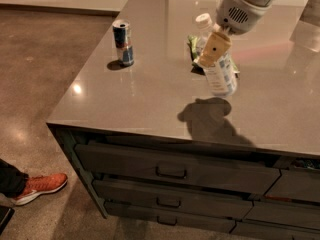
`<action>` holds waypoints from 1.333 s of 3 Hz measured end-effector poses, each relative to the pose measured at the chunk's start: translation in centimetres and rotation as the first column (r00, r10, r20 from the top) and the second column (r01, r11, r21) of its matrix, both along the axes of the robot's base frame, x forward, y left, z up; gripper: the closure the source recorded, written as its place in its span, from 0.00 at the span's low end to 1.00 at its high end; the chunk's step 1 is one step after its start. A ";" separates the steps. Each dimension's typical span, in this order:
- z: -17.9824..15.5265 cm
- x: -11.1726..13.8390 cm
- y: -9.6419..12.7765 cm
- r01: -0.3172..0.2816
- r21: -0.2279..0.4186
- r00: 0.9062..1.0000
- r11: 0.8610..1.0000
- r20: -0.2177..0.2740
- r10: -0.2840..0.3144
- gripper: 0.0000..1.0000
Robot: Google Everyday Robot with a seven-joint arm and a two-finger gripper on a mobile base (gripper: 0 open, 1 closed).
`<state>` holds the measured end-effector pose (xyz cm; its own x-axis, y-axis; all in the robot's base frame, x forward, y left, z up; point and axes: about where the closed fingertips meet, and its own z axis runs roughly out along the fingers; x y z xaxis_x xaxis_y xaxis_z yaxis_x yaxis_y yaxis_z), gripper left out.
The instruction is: Knock blue plastic bottle over
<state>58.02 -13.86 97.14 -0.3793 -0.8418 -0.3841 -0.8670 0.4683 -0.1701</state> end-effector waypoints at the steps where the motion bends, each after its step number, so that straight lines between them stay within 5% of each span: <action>1: -0.6 0.5 -1.8 -0.004 -0.138 0.998 0.990 -0.063 -0.004 1.00; 2: -2.2 1.9 -4.9 -0.010 -0.276 0.993 0.961 -0.119 -0.024 0.78; 4: -5.2 3.3 -7.8 -0.033 -0.366 0.985 0.930 -0.171 -0.032 0.31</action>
Offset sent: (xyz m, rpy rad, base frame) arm 0.0109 -0.0798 -0.0308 -0.4138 0.2347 -0.0126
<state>61.34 -21.65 91.91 -0.4113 -0.9112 0.0213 -0.8983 0.4013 -0.1789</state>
